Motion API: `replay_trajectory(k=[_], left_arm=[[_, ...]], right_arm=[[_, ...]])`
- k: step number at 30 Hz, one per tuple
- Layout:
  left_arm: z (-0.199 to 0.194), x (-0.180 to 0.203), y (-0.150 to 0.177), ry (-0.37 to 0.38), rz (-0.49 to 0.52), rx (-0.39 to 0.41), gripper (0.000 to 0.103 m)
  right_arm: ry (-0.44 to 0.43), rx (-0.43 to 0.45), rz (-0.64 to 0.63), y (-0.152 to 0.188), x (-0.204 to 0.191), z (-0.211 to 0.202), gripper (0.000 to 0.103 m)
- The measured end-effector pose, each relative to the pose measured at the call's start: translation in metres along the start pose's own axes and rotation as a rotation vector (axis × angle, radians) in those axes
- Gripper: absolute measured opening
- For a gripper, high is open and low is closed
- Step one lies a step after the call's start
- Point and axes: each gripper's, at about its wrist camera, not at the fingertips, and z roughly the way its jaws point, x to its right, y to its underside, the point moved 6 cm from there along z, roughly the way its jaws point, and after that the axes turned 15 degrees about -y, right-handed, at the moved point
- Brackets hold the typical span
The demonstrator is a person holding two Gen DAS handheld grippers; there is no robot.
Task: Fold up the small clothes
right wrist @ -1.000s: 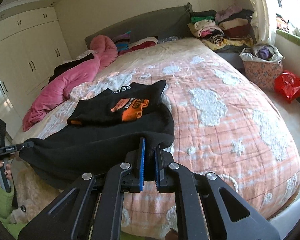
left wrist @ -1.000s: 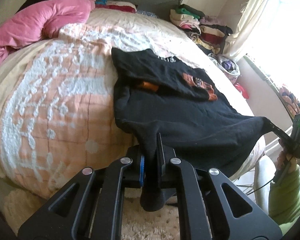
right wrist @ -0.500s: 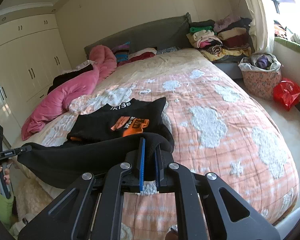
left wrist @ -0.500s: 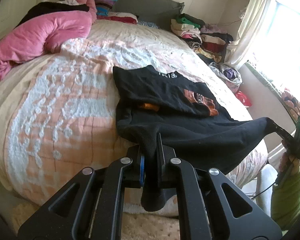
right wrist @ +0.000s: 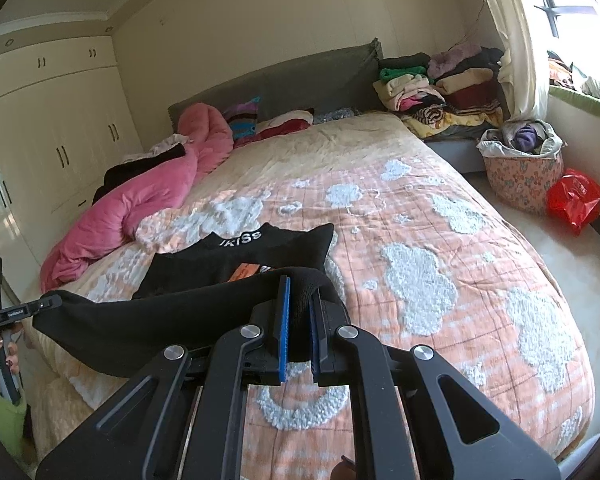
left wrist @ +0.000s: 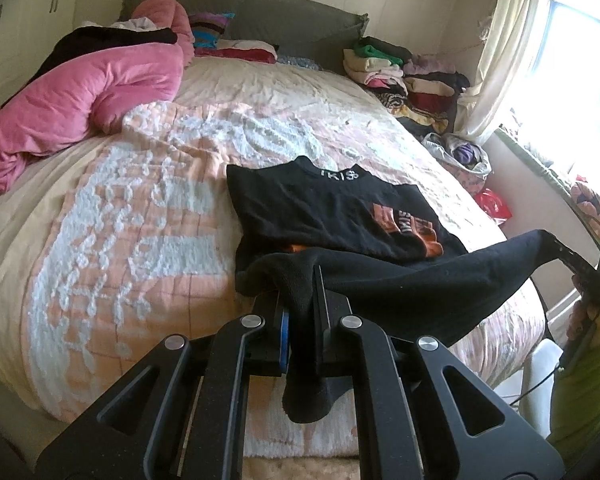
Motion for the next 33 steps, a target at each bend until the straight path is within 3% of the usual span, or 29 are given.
replay_trajectory(k=[33], left_arm=[[0.065, -0.012, -0.052, -0.053, -0.063, -0.009, 0.003]], right_arm=[[0.028, -0.015, 0.014, -0.052, 0.031, 0.075, 0.007]])
